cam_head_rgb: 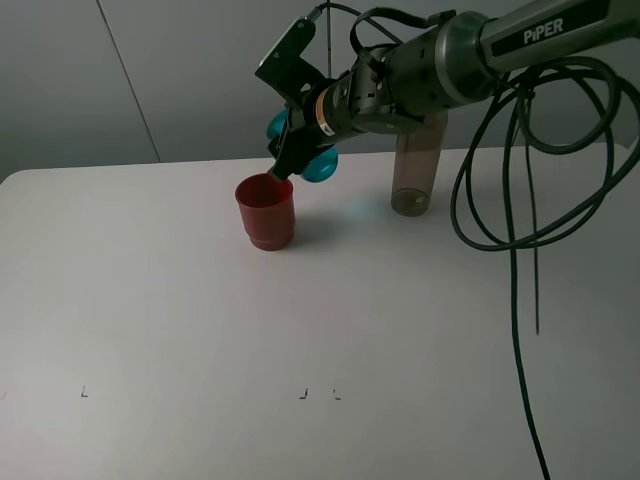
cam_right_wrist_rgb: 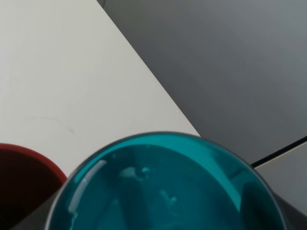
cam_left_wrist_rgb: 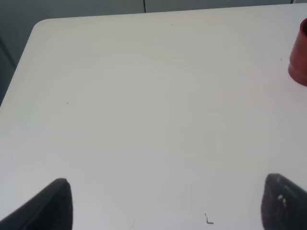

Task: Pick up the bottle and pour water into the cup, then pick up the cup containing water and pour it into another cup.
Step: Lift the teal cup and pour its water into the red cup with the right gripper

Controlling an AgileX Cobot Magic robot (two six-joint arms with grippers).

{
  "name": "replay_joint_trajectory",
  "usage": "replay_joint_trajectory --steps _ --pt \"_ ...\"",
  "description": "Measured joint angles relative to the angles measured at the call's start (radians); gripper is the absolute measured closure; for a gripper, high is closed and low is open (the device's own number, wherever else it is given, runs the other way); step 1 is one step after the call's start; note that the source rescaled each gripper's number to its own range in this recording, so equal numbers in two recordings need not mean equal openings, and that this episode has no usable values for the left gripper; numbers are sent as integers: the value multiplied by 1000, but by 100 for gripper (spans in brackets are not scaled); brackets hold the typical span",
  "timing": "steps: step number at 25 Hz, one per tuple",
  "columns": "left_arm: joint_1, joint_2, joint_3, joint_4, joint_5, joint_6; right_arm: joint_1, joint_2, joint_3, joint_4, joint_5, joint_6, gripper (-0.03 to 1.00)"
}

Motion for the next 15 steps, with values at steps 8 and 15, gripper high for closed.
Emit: replay_joint_trajectory --steps 8,15 --pt "0 0 0 0 0 0 0 0 0 0 0 -80 88" --pt "0 0 0 0 0 0 2 0 -21 0 0 -171 88"
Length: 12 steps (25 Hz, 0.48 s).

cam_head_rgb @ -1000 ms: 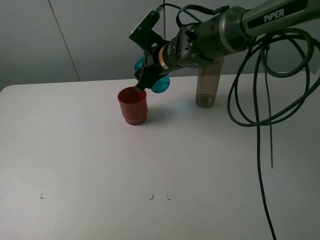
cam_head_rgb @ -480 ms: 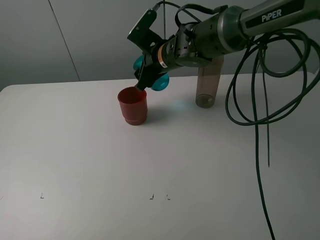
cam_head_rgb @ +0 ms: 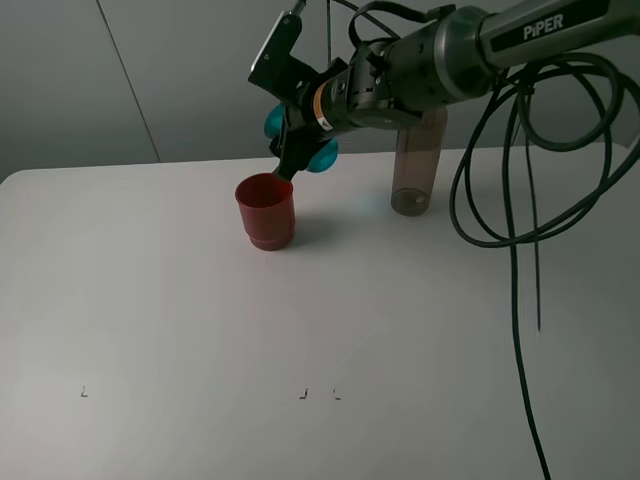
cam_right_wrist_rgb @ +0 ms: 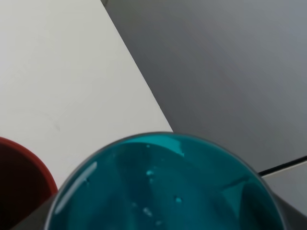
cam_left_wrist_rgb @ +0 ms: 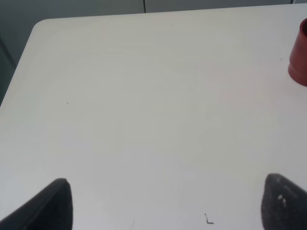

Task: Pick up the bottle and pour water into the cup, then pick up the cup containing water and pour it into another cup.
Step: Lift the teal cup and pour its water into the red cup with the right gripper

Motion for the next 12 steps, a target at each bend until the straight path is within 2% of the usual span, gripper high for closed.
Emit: replay_joint_trajectory --steps 12 --pt "0 0 0 0 0 0 23 0 -6 -2 67 -165 88"
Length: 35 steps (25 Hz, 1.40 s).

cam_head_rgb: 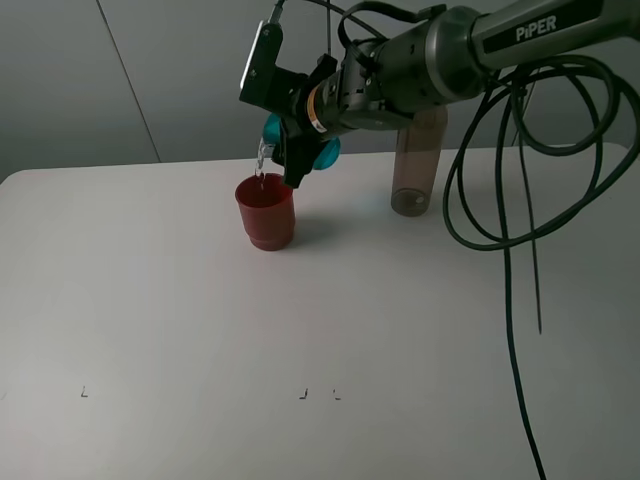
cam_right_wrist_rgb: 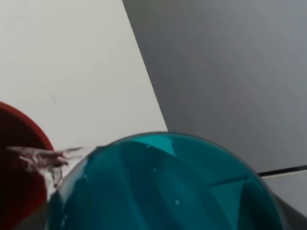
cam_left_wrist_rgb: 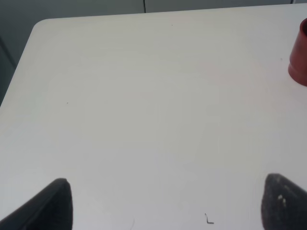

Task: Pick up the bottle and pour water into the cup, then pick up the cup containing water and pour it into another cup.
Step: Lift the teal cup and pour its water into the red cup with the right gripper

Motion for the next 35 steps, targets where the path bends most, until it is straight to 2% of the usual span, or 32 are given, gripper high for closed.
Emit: replay_joint_trajectory --steps 35 --pt "0 0 0 0 0 0 5 0 -1 -21 48 -115 88"
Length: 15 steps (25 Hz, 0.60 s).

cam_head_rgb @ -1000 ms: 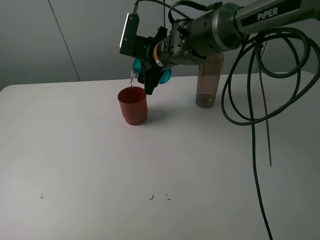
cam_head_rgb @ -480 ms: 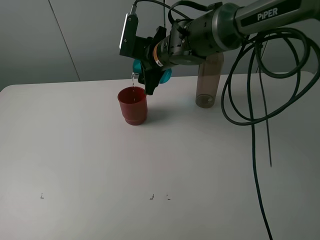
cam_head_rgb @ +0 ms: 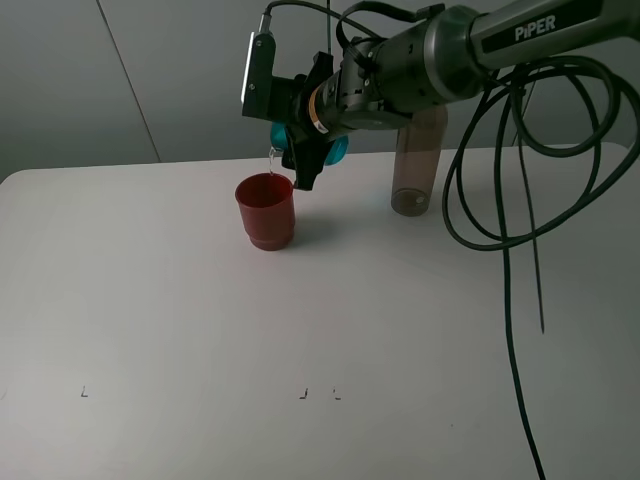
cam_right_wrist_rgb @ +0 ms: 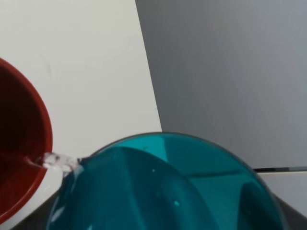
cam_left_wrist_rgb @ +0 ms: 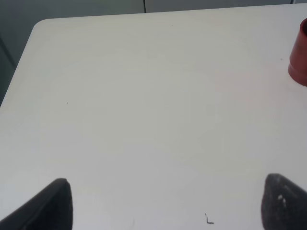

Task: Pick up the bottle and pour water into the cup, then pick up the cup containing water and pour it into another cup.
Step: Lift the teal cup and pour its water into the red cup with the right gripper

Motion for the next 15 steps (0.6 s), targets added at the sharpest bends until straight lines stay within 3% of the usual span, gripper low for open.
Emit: replay_joint_trajectory --steps 15 --pt "0 0 0 0 0 0 17 0 -2 -43 2 -27 88"
